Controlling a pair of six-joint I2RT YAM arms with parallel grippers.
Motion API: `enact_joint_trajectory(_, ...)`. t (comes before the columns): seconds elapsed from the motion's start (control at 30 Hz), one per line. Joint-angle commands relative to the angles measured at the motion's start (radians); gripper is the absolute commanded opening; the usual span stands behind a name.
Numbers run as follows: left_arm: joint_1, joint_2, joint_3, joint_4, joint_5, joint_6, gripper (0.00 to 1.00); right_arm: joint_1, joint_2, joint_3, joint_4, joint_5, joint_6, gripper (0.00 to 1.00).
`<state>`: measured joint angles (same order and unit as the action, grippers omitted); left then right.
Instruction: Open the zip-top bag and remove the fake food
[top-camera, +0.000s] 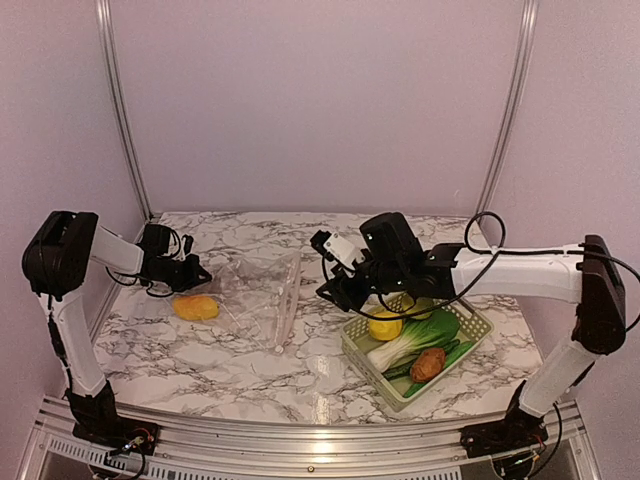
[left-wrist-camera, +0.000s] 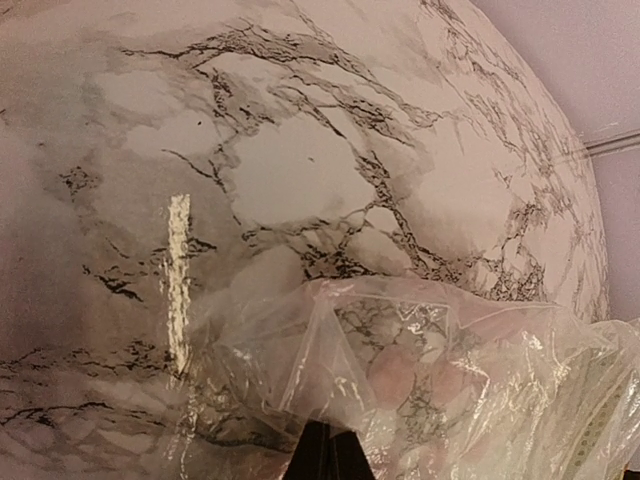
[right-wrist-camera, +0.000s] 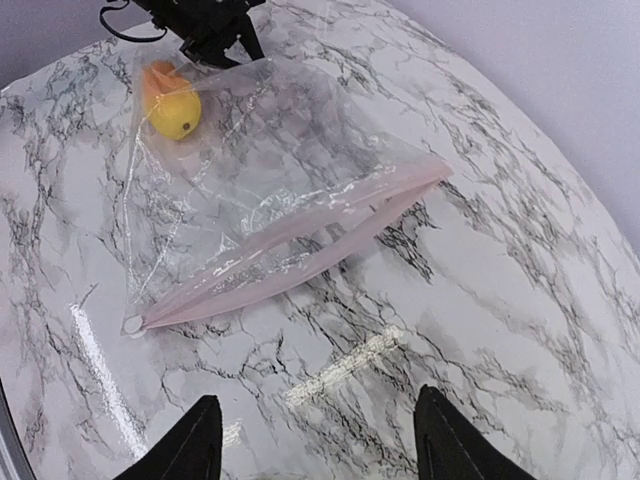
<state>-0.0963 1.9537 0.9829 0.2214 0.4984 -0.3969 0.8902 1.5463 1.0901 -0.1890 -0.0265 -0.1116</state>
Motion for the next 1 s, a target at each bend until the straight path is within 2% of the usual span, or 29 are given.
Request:
enact_joint_trajectory(0.0,0.000,0.029,0.024,-0.022,0.028,0.018,0.00,0.002,0.158,0.111,0.220,-0.091,-0.195,0.58)
enact_joint_trajectory(0.13,0.000,0.031,0.028,-0.026,0.031,0.021,0.00,-0.015,0.338,0.210,0.217,-0.138,-0.267,0.48)
enact_joint_trajectory(0.33,0.000,0.036,0.032,-0.029,0.032,0.023,0.00,-0.046,0.479,0.261,0.259,-0.184,-0.320,0.33)
enact_joint_trajectory(0.63,-0.003,0.041,0.042,-0.039,0.038,0.030,0.00,-0.049,0.577,0.248,0.401,-0.280,-0.393,0.30)
enact_joint_trajectory(0.8,-0.011,0.043,0.041,-0.036,0.042,0.025,0.00,-0.040,0.651,0.320,0.386,-0.280,-0.430,0.31)
enact_joint_trajectory(0.83,-0.014,0.043,0.038,-0.029,0.047,0.022,0.00,-0.037,0.660,0.322,0.395,-0.284,-0.436,0.34)
enact_joint_trajectory(0.9,-0.026,0.045,0.036,-0.019,0.051,0.017,0.00,-0.028,0.672,0.314,0.442,-0.291,-0.434,0.51)
enact_joint_trajectory(0.97,-0.041,0.052,0.037,-0.011,0.051,0.013,0.00,-0.004,0.679,0.321,0.460,-0.293,-0.469,0.58)
